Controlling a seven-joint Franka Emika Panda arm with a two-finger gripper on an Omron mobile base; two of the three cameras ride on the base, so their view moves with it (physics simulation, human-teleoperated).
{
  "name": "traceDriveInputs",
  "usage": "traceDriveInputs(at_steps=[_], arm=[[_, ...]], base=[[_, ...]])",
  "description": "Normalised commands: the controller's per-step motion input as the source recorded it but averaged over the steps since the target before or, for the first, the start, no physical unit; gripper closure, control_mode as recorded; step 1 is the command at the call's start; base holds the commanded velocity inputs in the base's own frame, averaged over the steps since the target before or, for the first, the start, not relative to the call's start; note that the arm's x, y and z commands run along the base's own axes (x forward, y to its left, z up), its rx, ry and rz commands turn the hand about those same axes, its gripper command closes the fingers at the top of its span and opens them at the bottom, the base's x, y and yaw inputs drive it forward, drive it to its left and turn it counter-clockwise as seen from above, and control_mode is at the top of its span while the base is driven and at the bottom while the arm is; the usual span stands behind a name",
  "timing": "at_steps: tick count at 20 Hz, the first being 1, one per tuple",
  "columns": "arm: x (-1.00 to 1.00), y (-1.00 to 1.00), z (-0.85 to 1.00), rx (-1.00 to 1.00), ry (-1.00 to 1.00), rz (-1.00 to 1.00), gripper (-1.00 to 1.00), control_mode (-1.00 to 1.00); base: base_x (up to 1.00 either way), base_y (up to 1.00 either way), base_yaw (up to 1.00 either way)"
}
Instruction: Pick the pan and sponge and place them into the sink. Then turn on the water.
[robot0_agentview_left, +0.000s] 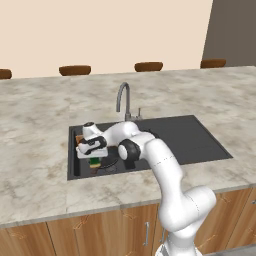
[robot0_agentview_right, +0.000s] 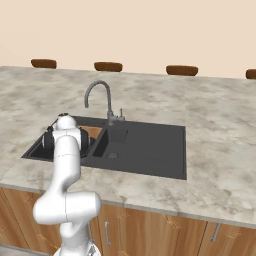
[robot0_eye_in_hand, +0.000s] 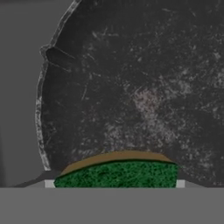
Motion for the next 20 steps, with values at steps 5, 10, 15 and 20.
traceDriveInputs(at_steps=[5, 10, 15, 20], arm=[[-0.06, -0.02, 0.04, 0.00, -0.07, 0.00, -1.00, -1.00], [-0.13, -0.09, 0.23, 0.00, -0.08, 0.00, -1.00, -1.00], [-0.37, -0.23, 0.32, 0.02, -0.10, 0.00, -1.00, -1.00], [-0.48, -0.25, 0.29, 0.02, -0.13, 0.00, -1.00, -1.00]], base=[[0.00, 0.00, 0.00], [0.00, 0.00, 0.00], [0.00, 0.00, 0.00], [0.00, 0.00, 0.00]])
